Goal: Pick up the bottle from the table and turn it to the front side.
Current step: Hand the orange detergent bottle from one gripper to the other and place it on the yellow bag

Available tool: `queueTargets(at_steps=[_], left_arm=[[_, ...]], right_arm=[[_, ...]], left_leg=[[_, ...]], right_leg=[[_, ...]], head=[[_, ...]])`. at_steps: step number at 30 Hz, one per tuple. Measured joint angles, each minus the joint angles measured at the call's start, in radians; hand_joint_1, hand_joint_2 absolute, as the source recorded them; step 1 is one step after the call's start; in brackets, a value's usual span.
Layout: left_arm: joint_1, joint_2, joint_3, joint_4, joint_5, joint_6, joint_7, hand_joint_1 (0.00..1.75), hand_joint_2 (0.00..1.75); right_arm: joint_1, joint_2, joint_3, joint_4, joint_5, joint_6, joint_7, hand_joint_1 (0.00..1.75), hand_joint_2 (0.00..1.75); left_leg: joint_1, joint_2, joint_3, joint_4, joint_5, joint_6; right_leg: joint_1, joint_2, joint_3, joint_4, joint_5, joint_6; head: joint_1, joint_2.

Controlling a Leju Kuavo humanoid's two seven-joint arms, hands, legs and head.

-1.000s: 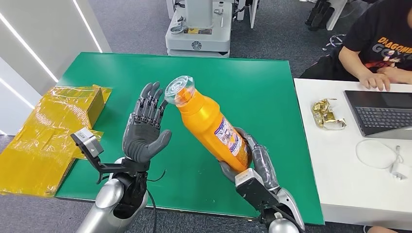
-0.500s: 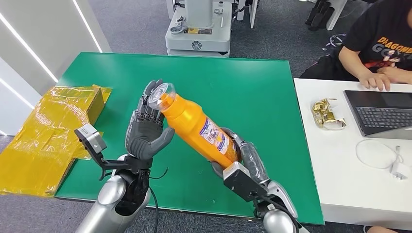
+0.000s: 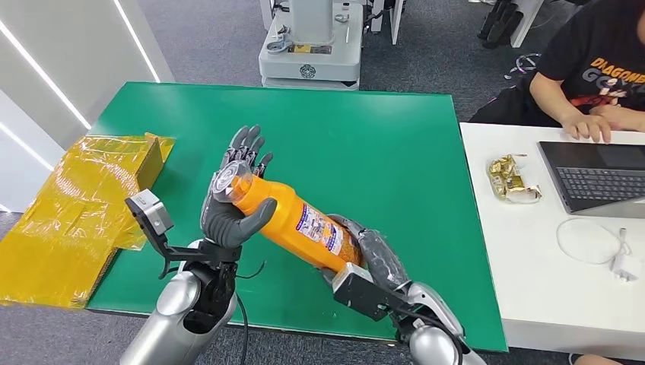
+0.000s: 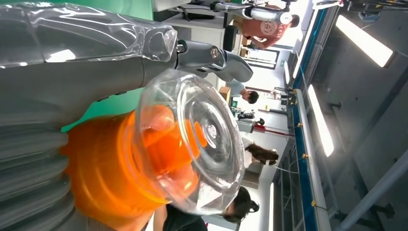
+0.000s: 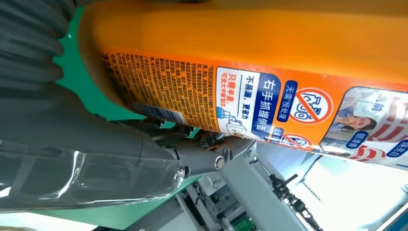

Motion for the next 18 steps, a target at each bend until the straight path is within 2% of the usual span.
queueTargets(at_steps=[16, 17, 18], left_arm=[[-0.009, 0.000, 0.000, 0.011, 0.003, -0.008, 0.000, 0.00, 1.75], [-0.010, 0.000, 0.000, 0.011, 0.003, -0.008, -0.001, 0.36, 1.75], [-0.010, 0.000, 0.000, 0.011, 0.003, -0.009, -0.001, 0.79, 1.75]], right_arm=[[-0.032, -0.005, 0.022, 0.034, -0.002, 0.024, -0.033, 1.75, 1.75], [-0.033, -0.005, 0.023, 0.035, -0.003, 0.025, -0.038, 1.75, 1.75], [-0.034, -0.005, 0.023, 0.037, -0.004, 0.027, -0.044, 1.75, 1.75]], left_leg=[[0.000, 0.000, 0.000, 0.000, 0.000, 0.000], [0.000, 0.000, 0.000, 0.000, 0.000, 0.000], [0.000, 0.000, 0.000, 0.000, 0.000, 0.000]], right_leg=[[0.000, 0.000, 0.000, 0.000, 0.000, 0.000], [0.000, 0.000, 0.000, 0.000, 0.000, 0.000], [0.000, 0.000, 0.000, 0.000, 0.000, 0.000]], head=[[0.000, 0.000], [0.000, 0.000], [0.000, 0.000]])
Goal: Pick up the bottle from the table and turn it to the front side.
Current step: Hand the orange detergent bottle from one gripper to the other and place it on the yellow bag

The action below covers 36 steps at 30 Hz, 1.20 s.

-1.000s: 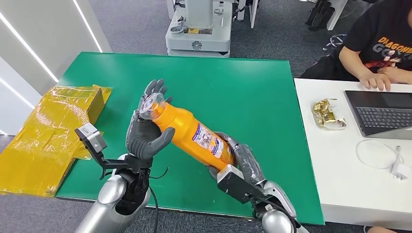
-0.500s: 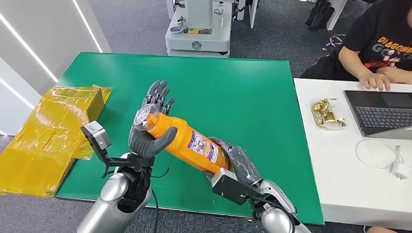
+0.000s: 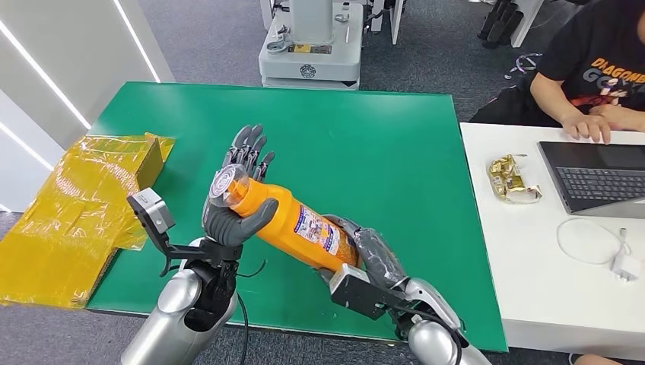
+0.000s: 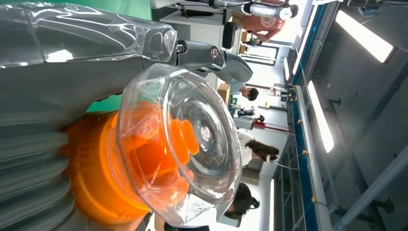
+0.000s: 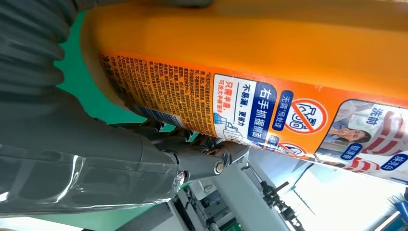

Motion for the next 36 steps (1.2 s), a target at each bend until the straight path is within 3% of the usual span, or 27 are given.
queueTargets(at_steps=[2, 3, 29, 30, 34, 36], left_arm=[[0.000, 0.000, 0.000, 0.000, 0.000, -0.001, -0.001, 1.67, 1.75], [0.000, 0.000, 0.000, 0.000, 0.000, -0.002, -0.001, 1.75, 1.75], [-0.001, -0.014, -0.003, 0.017, 0.011, -0.018, -0.018, 1.75, 1.75], [-0.002, -0.014, -0.003, 0.017, 0.011, -0.018, -0.018, 1.75, 1.75], [-0.002, -0.014, -0.004, 0.019, 0.012, -0.018, -0.019, 1.75, 1.75], [-0.003, -0.014, -0.004, 0.020, 0.011, -0.017, -0.019, 1.75, 1.75]], right_arm=[[-0.004, -0.001, 0.002, 0.005, -0.001, 0.005, -0.011, 1.75, 1.75], [-0.007, -0.001, 0.002, 0.008, -0.002, 0.008, -0.016, 1.75, 1.75], [-0.025, 0.007, 0.010, 0.047, 0.012, -0.067, -0.026, 1.75, 1.75], [-0.023, 0.008, 0.010, 0.047, 0.014, -0.073, -0.026, 1.68, 1.75], [-0.017, 0.012, 0.009, 0.046, 0.014, -0.089, -0.029, 0.08, 1.75], [-0.013, 0.016, 0.008, 0.043, 0.007, -0.113, -0.037, 0.00, 1.75]], left_leg=[[0.000, 0.000, 0.000, 0.000, 0.000, 0.000], [0.000, 0.000, 0.000, 0.000, 0.000, 0.000], [0.000, 0.000, 0.000, 0.000, 0.000, 0.000], [0.000, 0.000, 0.000, 0.000, 0.000, 0.000], [0.000, 0.000, 0.000, 0.000, 0.000, 0.000], [0.000, 0.000, 0.000, 0.000, 0.000, 0.000]], right_leg=[[0.000, 0.000, 0.000, 0.000, 0.000, 0.000], [0.000, 0.000, 0.000, 0.000, 0.000, 0.000], [0.000, 0.000, 0.000, 0.000, 0.000, 0.000], [0.000, 0.000, 0.000, 0.000, 0.000, 0.000], [0.000, 0.000, 0.000, 0.000, 0.000, 0.000], [0.000, 0.000, 0.000, 0.000, 0.000, 0.000]], head=[[0.000, 0.000], [0.000, 0.000], [0.000, 0.000], [0.000, 0.000], [0.000, 0.000], [0.000, 0.000]])
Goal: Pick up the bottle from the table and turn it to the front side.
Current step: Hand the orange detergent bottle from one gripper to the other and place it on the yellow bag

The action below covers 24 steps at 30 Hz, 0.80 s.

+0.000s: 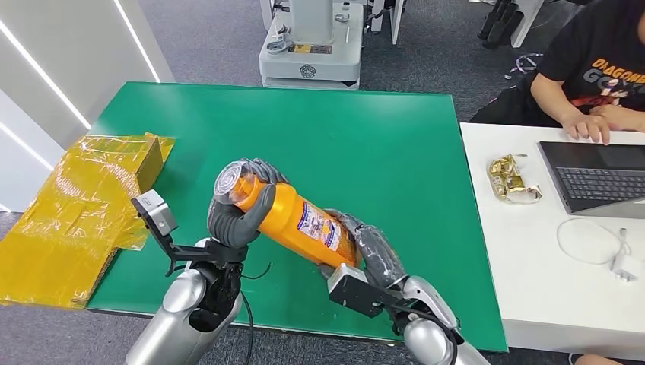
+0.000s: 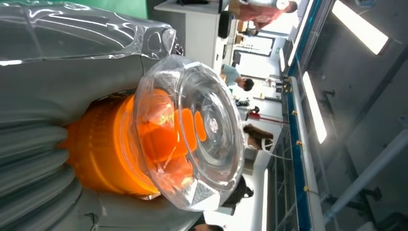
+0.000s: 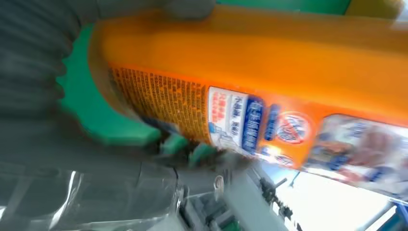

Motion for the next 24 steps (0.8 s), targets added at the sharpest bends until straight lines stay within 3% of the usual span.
queueTargets(at_steps=[6, 19, 24], left_arm=[[0.000, 0.000, 0.000, 0.011, 0.003, 0.011, 0.000, 1.75, 1.75], [0.000, 0.000, 0.000, 0.019, 0.005, 0.015, 0.000, 1.75, 1.75], [0.000, 0.000, 0.000, 0.019, 0.008, 0.026, 0.000, 1.75, 1.75]], right_arm=[[0.016, 0.019, -0.017, -0.029, -0.054, -0.089, -0.031, 0.00, 1.75], [0.031, 0.031, -0.026, -0.050, -0.068, -0.101, -0.039, 0.00, 1.75], [0.049, 0.031, -0.031, -0.081, -0.120, -0.172, -0.082, 0.00, 1.75]], left_leg=[[0.000, 0.000, 0.000, 0.000, 0.000, 0.000], [0.000, 0.001, 0.000, 0.000, 0.000, 0.000], [0.000, 0.000, 0.000, 0.000, 0.000, 0.000]], right_leg=[[0.000, 0.000, 0.000, 0.000, 0.000, 0.000], [0.000, 0.001, 0.000, 0.000, 0.000, 0.000], [0.000, 0.000, 0.000, 0.000, 0.000, 0.000]], head=[[0.000, 0.000], [0.000, 0.000], [0.000, 0.000]])
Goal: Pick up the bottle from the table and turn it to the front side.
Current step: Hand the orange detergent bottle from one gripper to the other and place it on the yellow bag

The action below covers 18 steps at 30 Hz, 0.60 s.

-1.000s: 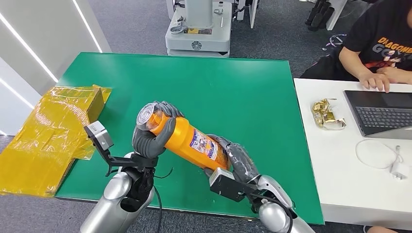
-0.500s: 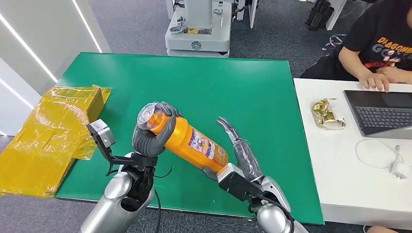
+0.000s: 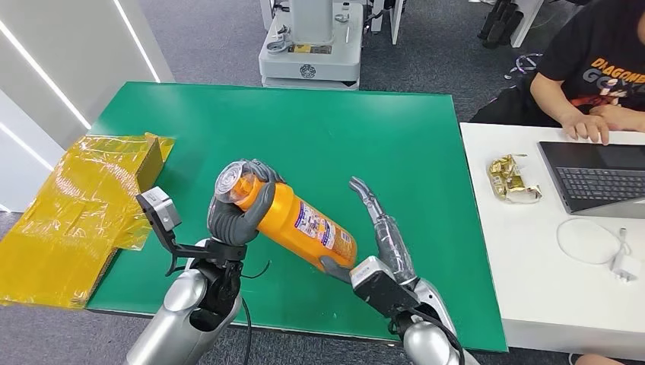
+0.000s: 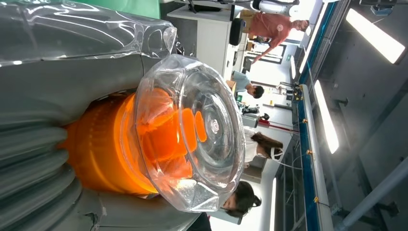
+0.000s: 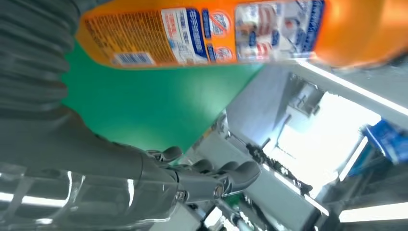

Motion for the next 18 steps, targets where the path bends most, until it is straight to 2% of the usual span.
queueTargets(at_steps=[6, 10, 14, 18], left_arm=[[0.002, 0.004, 0.000, 0.000, -0.001, 0.027, -0.004, 1.75, 1.75], [0.008, 0.010, 0.005, -0.002, -0.037, 0.062, -0.012, 1.75, 1.75], [0.014, 0.019, 0.031, -0.020, -0.150, 0.077, 0.013, 1.75, 1.75], [0.020, 0.034, 0.082, -0.052, -0.328, 0.073, 0.064, 1.75, 1.75]], right_arm=[[0.067, 0.000, -0.005, -0.107, -0.093, -0.085, -0.059, 0.00, 1.75], [0.145, 0.001, -0.011, -0.226, -0.147, -0.155, -0.136, 0.00, 1.75], [0.221, 0.002, -0.013, -0.361, -0.140, -0.213, -0.189, 0.00, 1.75], [0.271, 0.005, -0.015, -0.472, -0.116, -0.214, -0.198, 0.00, 1.75]], left_leg=[[0.000, 0.000, 0.000, 0.000, 0.000, 0.000], [0.000, -0.001, 0.000, 0.000, 0.000, 0.000], [0.000, 0.000, 0.000, -0.001, 0.000, 0.000], [0.000, 0.000, 0.000, -0.001, 0.000, 0.000]], right_leg=[[0.000, 0.000, 0.000, 0.000, 0.000, 0.000], [0.000, -0.001, 0.000, 0.000, 0.000, 0.000], [0.000, 0.000, 0.000, 0.000, -0.001, 0.000], [0.000, 0.000, 0.000, 0.000, 0.000, 0.000]], head=[[0.000, 0.000], [0.000, 0.000], [0.000, 0.000], [0.000, 0.000]])
